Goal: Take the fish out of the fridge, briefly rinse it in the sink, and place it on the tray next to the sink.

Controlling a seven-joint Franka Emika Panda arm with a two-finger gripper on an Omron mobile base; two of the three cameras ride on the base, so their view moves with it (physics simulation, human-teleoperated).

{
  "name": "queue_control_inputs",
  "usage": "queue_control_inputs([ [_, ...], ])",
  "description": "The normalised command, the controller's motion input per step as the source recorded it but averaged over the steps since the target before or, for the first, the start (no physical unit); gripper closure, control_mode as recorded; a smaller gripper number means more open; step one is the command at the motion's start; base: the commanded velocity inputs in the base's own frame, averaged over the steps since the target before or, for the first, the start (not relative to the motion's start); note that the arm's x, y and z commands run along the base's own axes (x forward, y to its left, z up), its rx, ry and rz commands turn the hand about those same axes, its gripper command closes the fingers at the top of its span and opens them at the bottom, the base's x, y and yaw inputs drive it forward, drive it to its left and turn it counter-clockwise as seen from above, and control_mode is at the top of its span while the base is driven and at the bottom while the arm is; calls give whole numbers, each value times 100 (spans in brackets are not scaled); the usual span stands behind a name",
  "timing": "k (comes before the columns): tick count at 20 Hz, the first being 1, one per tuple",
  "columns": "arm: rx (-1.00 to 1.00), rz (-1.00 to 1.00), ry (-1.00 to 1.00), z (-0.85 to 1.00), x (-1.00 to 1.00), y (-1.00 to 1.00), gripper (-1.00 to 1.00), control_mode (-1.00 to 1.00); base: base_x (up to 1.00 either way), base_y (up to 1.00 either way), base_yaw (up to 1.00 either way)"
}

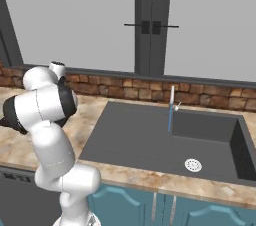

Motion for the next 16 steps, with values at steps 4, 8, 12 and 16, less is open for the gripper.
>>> queue_control_inputs([
  [4, 0, 0, -16, -26, 85, 12, -100, -100, 0, 0, 0],
  [8, 0, 0, -2, -14, 43, -5, -100, -100, 0, 0, 0],
  [12, 11, 0, 0, 22, -6, -24, -100, -100, 0, 0, 0],
  [16, 22, -1, -7, 100, -98, -75, -100, -100, 0, 0, 0],
])
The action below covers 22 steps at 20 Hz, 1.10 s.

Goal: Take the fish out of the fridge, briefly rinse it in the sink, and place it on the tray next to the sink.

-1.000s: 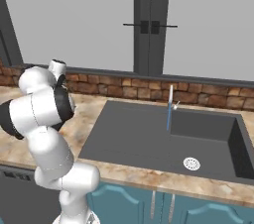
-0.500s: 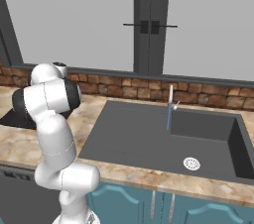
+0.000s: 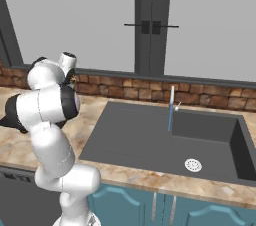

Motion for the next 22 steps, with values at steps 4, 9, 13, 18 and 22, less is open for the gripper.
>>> queue_control_inputs([
  [4, 25, 0, -22, 98, -100, -97, -100, -100, 0, 0, 0],
  [9, 25, 0, -21, 70, -100, -79, -100, -100, 0, 0, 0],
  [13, 22, 0, -27, 43, -100, -53, -100, -100, 0, 0, 0],
  [18, 5, 4, -16, 1, -100, 37, -100, -100, 0, 0, 0],
  [22, 0, 4, -8, -19, -100, 100, -100, -100, 0, 0, 0],
])
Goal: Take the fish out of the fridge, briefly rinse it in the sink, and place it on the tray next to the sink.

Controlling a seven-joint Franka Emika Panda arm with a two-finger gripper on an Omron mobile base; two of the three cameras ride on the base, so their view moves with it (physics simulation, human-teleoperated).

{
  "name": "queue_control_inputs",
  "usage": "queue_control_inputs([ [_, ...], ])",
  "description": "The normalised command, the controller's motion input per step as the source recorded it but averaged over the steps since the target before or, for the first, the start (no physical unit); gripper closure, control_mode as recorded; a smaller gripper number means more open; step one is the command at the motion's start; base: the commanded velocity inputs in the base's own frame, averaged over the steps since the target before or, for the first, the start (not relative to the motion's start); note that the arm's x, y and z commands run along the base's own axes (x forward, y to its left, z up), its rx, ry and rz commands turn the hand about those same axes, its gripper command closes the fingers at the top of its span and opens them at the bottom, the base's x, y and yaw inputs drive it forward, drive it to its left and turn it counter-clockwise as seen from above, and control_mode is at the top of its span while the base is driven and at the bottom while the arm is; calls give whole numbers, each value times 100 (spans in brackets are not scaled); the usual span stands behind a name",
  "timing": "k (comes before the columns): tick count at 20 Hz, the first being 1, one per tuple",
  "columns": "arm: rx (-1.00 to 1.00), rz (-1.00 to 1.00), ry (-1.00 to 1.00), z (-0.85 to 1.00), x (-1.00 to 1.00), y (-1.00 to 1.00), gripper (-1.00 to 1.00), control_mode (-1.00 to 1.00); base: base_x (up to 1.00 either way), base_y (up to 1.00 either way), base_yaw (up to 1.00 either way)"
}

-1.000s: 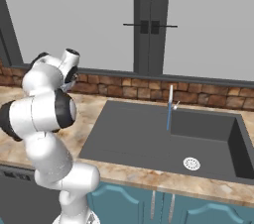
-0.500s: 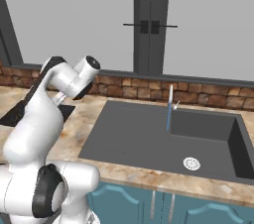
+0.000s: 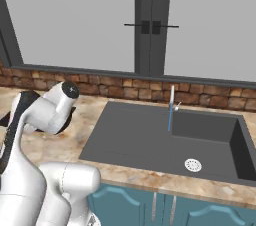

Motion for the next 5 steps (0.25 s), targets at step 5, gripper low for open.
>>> queue_control_inputs([
  [5, 7, -9, 0, -15, -75, 26, -100, -100, 0, 0, 0],
])
